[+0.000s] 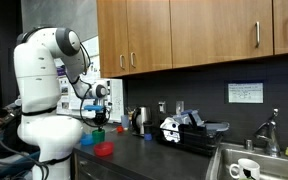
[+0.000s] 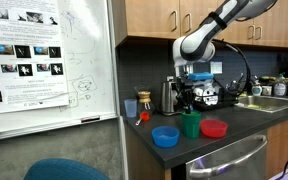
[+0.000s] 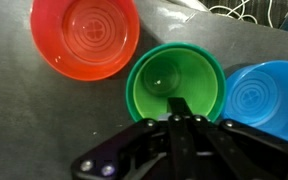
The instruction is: Move the green cup to the right
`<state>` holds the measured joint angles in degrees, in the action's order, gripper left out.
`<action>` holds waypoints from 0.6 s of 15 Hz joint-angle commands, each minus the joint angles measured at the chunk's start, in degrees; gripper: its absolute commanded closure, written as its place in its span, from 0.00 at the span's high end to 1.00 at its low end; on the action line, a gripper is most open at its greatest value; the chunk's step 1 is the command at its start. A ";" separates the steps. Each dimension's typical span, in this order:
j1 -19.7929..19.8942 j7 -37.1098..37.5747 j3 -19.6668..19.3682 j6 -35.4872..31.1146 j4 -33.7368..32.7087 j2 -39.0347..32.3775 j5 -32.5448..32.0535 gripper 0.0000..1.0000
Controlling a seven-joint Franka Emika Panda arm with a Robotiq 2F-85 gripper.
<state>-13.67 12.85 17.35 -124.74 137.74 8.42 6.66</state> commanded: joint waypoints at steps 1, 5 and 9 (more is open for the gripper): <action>-0.53 -0.76 -0.59 -0.79 -0.40 -1.36 0.46 0.00; -0.61 -1.27 -0.64 -1.62 0.10 -1.85 0.65 0.00; -0.56 -1.41 -0.77 -2.40 0.84 -1.86 0.91 0.00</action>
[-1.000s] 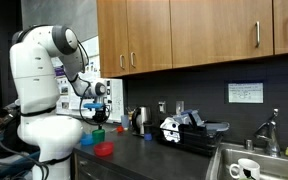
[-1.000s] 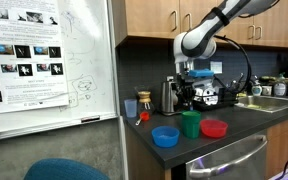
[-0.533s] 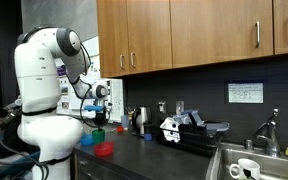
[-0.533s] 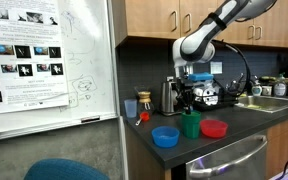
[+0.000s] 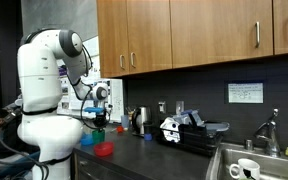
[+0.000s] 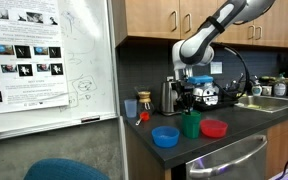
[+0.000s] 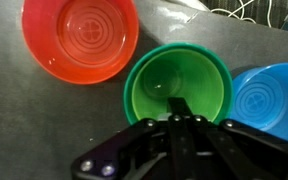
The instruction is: Move the green cup to the right
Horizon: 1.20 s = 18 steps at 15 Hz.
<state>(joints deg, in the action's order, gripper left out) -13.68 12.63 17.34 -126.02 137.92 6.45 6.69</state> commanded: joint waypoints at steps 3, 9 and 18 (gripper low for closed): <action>-0.57 -1.28 -0.82 -1.42 1.16 0.34 1.08 0.09; -0.65 -1.10 -0.79 -1.85 1.85 0.81 1.12 0.56; -1.13 -0.43 -0.38 -1.54 1.83 1.68 1.16 0.84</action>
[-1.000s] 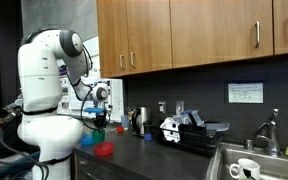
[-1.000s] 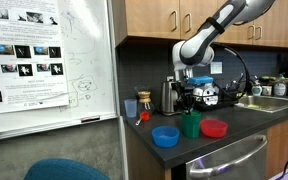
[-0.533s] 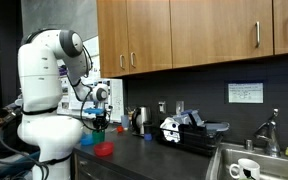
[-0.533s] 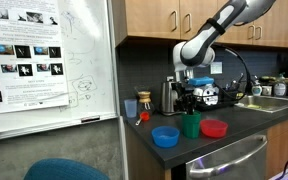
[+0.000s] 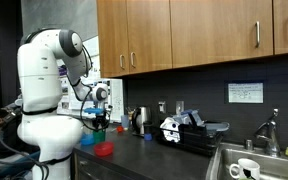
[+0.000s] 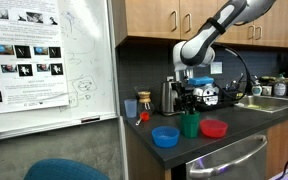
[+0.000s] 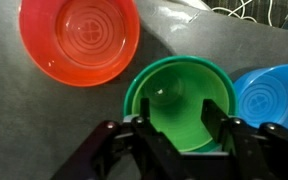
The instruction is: Move the green cup to the right
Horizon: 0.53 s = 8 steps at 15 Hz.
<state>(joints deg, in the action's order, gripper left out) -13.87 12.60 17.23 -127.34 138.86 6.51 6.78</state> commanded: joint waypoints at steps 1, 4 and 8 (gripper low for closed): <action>-1.14 -0.18 -0.12 0.06 0.81 1.93 0.93 0.84; -1.86 0.41 0.30 0.91 0.52 2.82 0.82 0.84; -2.21 1.45 0.50 2.79 0.15 4.36 0.24 0.84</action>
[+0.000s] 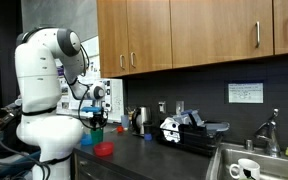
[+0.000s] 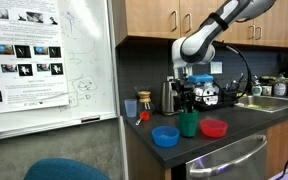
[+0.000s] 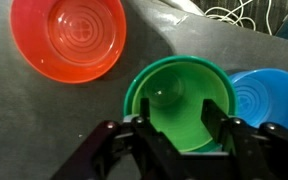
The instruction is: Move the green cup to the right
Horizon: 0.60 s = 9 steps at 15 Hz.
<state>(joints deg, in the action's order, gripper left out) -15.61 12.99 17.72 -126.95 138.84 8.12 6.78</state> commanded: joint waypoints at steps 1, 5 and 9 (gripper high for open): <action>-0.48 1.20 0.04 3.07 0.07 3.17 -0.04 0.84; -0.34 1.75 0.14 5.62 -0.41 4.23 -0.41 0.84; -0.10 1.28 0.01 5.40 -0.68 3.21 -0.48 0.84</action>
<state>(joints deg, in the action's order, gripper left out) -15.77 13.55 17.76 -122.41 138.68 11.36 6.75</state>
